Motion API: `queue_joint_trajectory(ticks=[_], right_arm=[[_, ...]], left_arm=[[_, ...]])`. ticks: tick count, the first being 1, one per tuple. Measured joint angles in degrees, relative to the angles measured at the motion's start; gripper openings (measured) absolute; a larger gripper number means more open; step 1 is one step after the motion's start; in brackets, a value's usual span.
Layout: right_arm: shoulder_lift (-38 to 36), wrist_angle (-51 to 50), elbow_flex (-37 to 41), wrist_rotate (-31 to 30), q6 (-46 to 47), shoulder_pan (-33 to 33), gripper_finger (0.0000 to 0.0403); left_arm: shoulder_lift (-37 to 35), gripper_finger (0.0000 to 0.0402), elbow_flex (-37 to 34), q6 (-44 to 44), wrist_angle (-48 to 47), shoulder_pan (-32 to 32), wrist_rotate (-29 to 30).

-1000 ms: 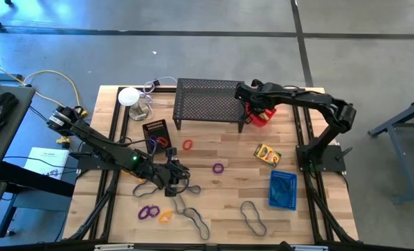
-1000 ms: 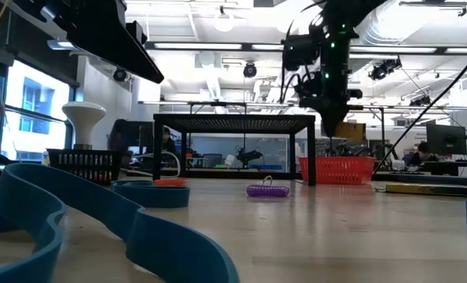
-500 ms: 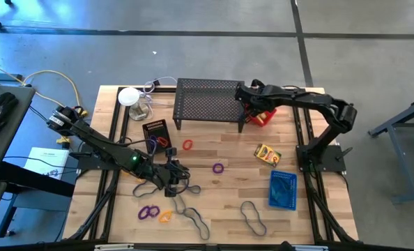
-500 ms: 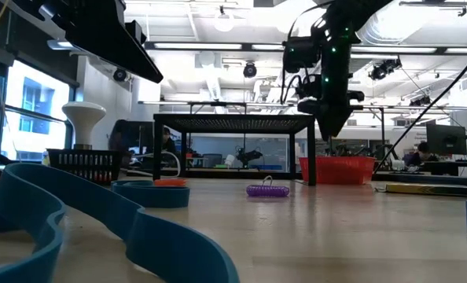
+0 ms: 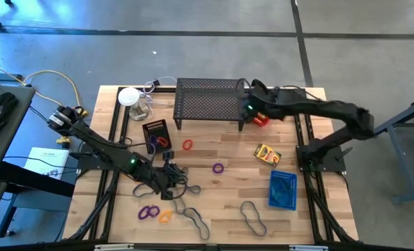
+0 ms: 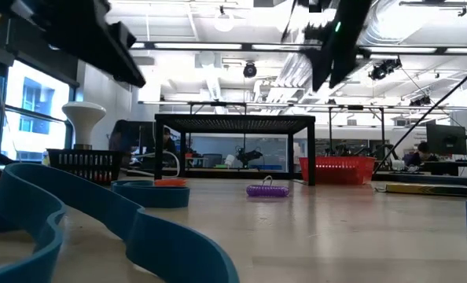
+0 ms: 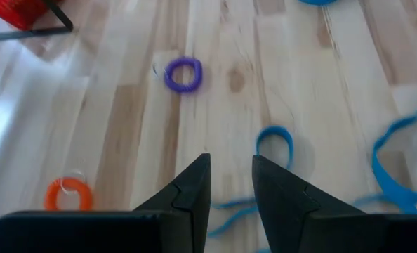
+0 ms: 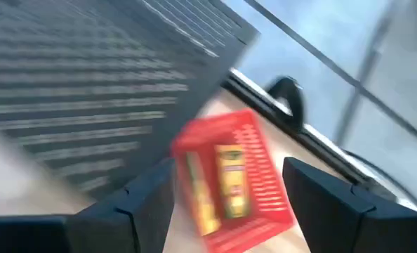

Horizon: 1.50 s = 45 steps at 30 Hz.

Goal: Pick & Place Office Desk Supplies
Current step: Put the blue rubber band into the blue basket

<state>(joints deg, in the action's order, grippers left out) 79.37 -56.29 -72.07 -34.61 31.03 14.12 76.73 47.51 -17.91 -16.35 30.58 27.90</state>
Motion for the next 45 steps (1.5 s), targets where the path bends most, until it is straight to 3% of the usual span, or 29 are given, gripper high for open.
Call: queue_joint_trajectory(ticks=[4, 9, 17, 25, 29, 33, 35, 41, 45], right_arm=[[-4.44, 1.28, -0.02, 0.45, 5.89, -10.95, 0.0249], [-4.98, 7.6, -0.02, -0.58, 10.89, -26.22, 0.0249], [1.99, 27.84, 0.02, -6.52, 10.4, -45.03, 0.0249], [9.47, 36.34, 0.02, -9.83, 5.37, -51.36, 0.0249], [14.29, 36.56, 0.02, -15.99, 5.94, -53.83, 0.0249], [17.36, 37.28, 0.04, -15.77, 8.63, -55.26, 0.0249], [18.47, 37.45, 0.04, -13.97, 9.36, -55.85, 0.0249], [19.08, 37.86, 0.02, -12.54, 10.17, -56.17, 0.0249], [19.13, 38.26, 0.02, -11.91, 9.68, -56.13, 0.0249]], left_arm=[[0.01, 0.0099, 0.0, -2.6, -2.29, 2.24, -0.02], [0.0, 0.0099, -0.02, -1.35, -2.77, 4.72, 0.0], [0.0, 0.0099, -4.41, 5.93, -3.07, 8.29, 0.34], [0.0, 0.0099, -6.08, 0.31, -2.68, 5.73, 6.43], [0.0, 0.0099, -6.08, 6.94, -2.88, 3.25, 6.71], [0.0, 0.0099, -6.08, 7.83, -2.61, 0.2, 6.64], [0.0, 0.0099, -6.08, 8.08, -2.26, -1.7, 5.06], [1.01, 0.0099, -6.08, 6.65, -1.43, -9.04, -7.07], [4.07, 0.0099, -6.1, 3.53, 1.65, -10.37, -8.72]])
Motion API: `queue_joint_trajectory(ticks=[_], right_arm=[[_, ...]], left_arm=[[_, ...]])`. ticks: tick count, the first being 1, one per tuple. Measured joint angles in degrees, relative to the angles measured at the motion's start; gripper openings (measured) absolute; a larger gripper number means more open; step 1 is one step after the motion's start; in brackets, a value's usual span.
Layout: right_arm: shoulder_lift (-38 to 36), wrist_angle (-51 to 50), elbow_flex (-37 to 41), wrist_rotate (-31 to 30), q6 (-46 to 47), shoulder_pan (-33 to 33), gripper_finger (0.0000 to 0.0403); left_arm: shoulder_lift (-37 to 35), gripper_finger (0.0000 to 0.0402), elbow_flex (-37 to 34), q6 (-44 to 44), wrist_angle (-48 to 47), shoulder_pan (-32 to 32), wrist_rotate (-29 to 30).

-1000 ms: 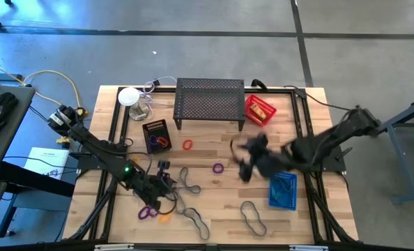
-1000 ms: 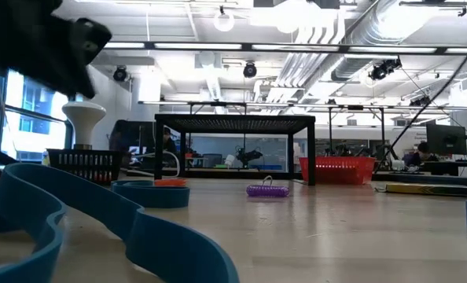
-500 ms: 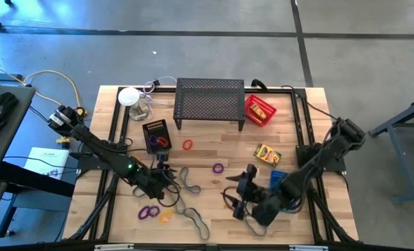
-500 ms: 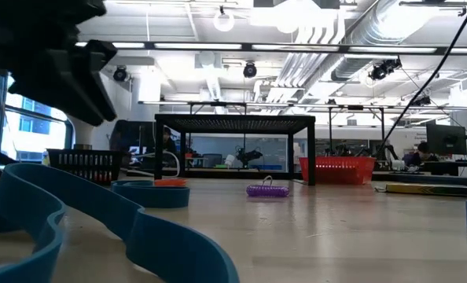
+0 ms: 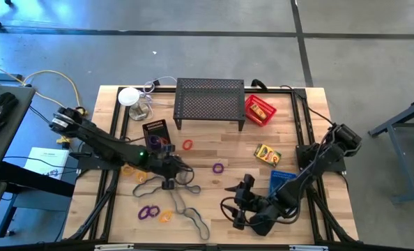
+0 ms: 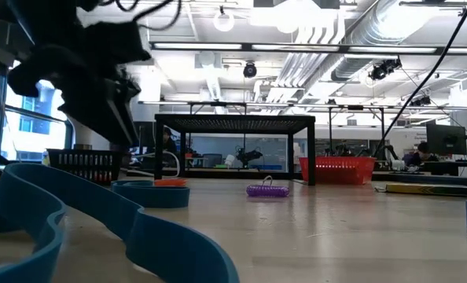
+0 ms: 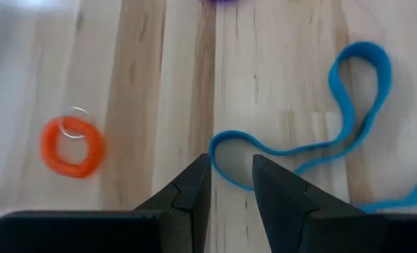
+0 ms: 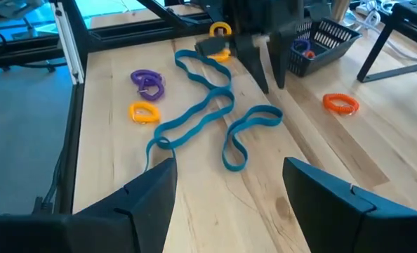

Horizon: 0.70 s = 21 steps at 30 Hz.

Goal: Pick & Place Office Desk Supplies
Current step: Put the blue rubber band into the blue basket

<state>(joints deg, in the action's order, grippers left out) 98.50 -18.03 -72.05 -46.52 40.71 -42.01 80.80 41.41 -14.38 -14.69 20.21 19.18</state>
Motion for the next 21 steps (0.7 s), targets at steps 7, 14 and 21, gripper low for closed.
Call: queue_joint_trajectory(ticks=[7, 14, 21], right_arm=[[0.0, 1.19, 0.0, 0.13, 1.27, -0.36, 0.0249], [0.0, 2.96, 0.0, 0.26, -1.01, -0.49, 0.0249], [0.0, 3.83, 0.0, 0.46, -3.41, -0.32, 0.0249]], left_arm=[[6.46, 0.0099, 0.02, -0.57, 4.11, 0.17, 2.49], [9.26, 0.0099, 0.04, -6.45, 3.22, 0.24, 4.71], [12.58, 0.0095, 0.24, -6.26, 4.85, 0.47, 3.55]])
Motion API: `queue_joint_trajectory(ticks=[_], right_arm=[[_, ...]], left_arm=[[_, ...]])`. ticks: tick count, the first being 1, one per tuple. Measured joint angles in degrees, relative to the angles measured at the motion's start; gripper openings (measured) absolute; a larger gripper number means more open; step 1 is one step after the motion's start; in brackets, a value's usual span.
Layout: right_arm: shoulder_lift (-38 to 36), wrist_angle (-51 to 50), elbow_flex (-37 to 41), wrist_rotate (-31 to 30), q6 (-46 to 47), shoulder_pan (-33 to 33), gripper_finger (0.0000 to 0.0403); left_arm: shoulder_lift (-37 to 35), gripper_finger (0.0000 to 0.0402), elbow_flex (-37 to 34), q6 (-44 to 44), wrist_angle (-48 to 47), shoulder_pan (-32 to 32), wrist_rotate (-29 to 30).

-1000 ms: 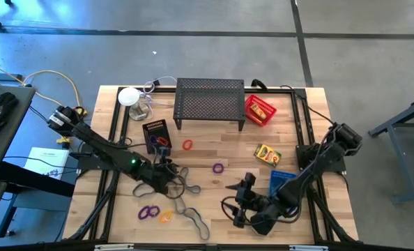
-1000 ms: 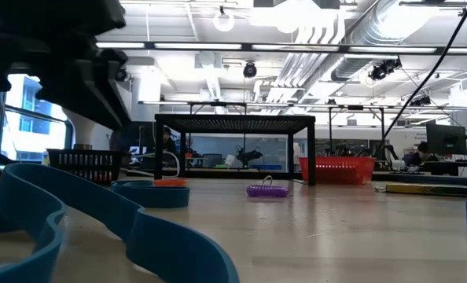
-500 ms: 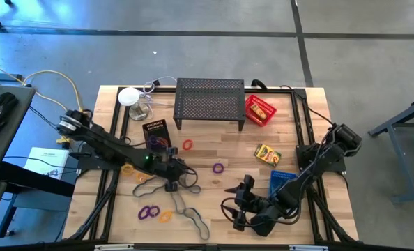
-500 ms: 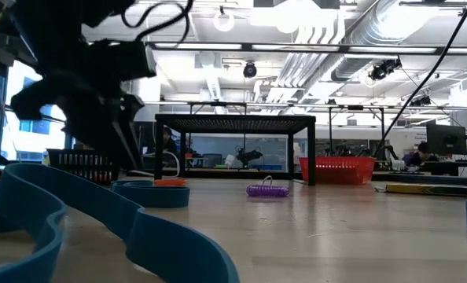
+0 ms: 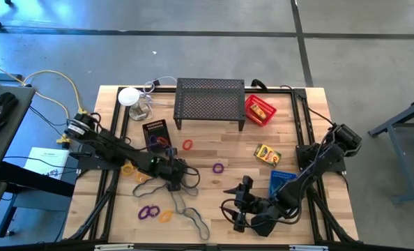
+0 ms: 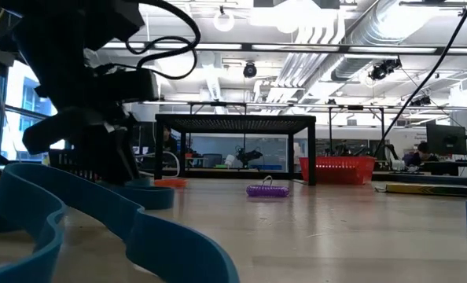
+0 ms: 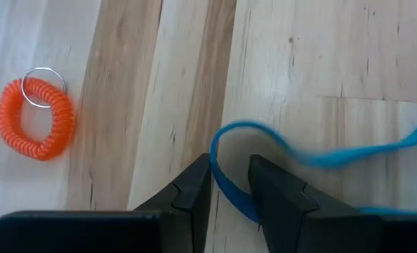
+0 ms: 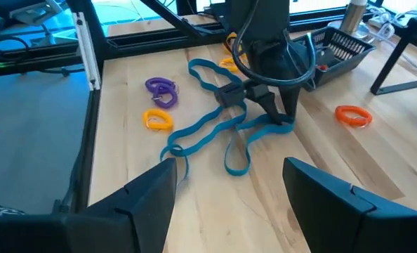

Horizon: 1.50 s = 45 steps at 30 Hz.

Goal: Pick & Place Office Desk Supplies
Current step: Put the blue rubber band into the blue basket

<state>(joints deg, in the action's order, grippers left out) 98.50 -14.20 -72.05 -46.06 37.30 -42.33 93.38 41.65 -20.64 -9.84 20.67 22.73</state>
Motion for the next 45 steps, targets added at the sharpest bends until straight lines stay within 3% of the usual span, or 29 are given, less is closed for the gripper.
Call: queue_joint_trajectory(ticks=[9, 14, 21, 31, 40, 45], right_arm=[[0.04, 0.08, 0.0, 4.42, -1.57, 0.48, 0.0249], [0.31, -0.56, 0.02, 3.15, -2.95, 2.07, 0.0248], [0.31, -0.48, 0.0, 4.47, -2.89, 6.13, 0.0234], [0.31, -1.14, 0.0, 7.65, -3.54, 8.42, 0.0227], [0.31, -0.82, 0.0, 7.41, -7.09, 10.2, 0.0227], [0.31, 0.08, 0.0, 7.41, -7.25, 11.48, 0.0227]], left_arm=[[-0.22, 0.0007, 0.24, 1.7, -0.61, 3.06, 9.26], [-1.33, 0.0003, 4.03, 2.0, -0.24, 4.04, 10.23], [-2.24, 0.0002, 13.2, 11.38, 0.12, 5.74, 10.8], [-2.24, 0.0001, 20.2, 24.35, 0.63, 8.49, 20.43], [-2.24, 0.0001, 21.31, 32.78, 15.11, 9.4, 21.11], [-2.24, 0.0001, 21.33, 34.19, 18.26, 10.23, 20.91]])
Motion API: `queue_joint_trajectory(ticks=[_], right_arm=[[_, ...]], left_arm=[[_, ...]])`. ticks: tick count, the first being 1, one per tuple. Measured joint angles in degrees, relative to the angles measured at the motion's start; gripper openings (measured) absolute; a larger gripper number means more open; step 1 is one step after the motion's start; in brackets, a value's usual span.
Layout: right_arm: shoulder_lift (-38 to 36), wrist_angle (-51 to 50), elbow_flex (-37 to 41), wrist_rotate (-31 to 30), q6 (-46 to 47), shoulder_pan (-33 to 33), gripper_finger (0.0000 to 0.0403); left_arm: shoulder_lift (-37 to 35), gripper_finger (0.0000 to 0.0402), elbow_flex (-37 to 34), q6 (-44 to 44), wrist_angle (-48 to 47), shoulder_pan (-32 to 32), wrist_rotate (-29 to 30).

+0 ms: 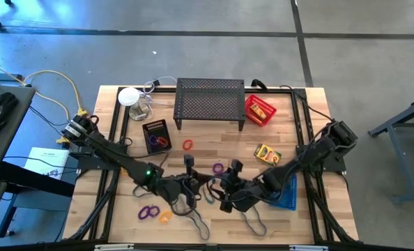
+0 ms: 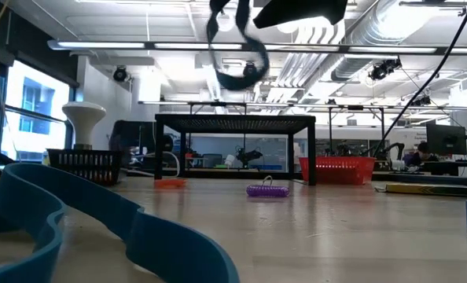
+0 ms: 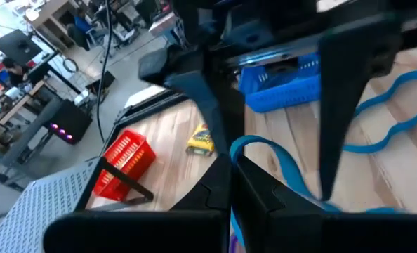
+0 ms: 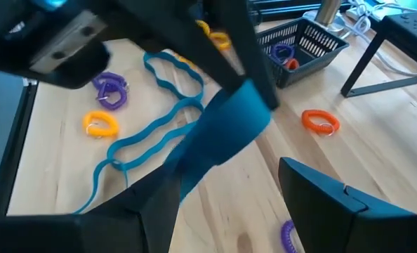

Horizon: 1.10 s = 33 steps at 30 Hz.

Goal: Pick & Place Office Desk Supplies
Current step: Put the blue rubber band into the blue basket

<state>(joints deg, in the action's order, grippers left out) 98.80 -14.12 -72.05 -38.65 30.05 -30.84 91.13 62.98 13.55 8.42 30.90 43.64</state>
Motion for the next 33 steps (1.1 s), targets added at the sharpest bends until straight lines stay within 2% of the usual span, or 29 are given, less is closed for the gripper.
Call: queue_joint_trajectory(ticks=[4, 8, 13, 18, 22, 24, 28, 30, 33], right_arm=[[0.0, 0.28, 0.0, 1.22, -0.45, 0.9, 0.0222], [0.02, 1.63, 0.0, 1.4, -2.15, 1.06, 0.0195], [0.02, 4.64, 0.0, 3.57, -6.15, 1.02, 0.0127], [0.02, 5.34, 0.0, 4.81, -7.49, 1.02, 0.0027], [0.02, 5.3, 0.0, 6.12, -7.66, 1.02, 0.0004], [0.02, 5.3, 0.0, 6.24, -7.66, 1.02, 0.0003], [0.02, 4.52, 0.0, 7.6, -7.56, 0.87, 0.0003], [-0.26, 2.05, 0.0, 9.08, -7.19, 0.63, 0.0003], [-2.64, -3.9, 0.02, 8.5, -3.43, -0.35, 0.0003]], left_arm=[[0.0, 0.0001, 0.0, 0.03, 0.03, 0.19, 0.0], [0.0, 0.0001, 0.0, 0.05, 0.24, 0.17, 0.0], [0.0, 0.0001, 0.0, 0.6, 0.42, 0.15, 0.0], [0.0, 0.0001, 0.0, 0.56, 0.43, 0.15, -0.03], [0.0, 0.0008, 0.0, 1.04, 0.41, 0.15, -0.05], [0.05, 0.0025, 0.0, 0.99, -0.28, 0.15, -0.07], [0.67, 0.0087, 0.0, -1.59, -3.51, 0.13, -1.87], [0.86, 0.012, 0.0, -3.38, -4.63, 0.13, -4.64], [0.96, 0.0159, 0.0, -6.12, -7.4, 0.4, -5.44]])
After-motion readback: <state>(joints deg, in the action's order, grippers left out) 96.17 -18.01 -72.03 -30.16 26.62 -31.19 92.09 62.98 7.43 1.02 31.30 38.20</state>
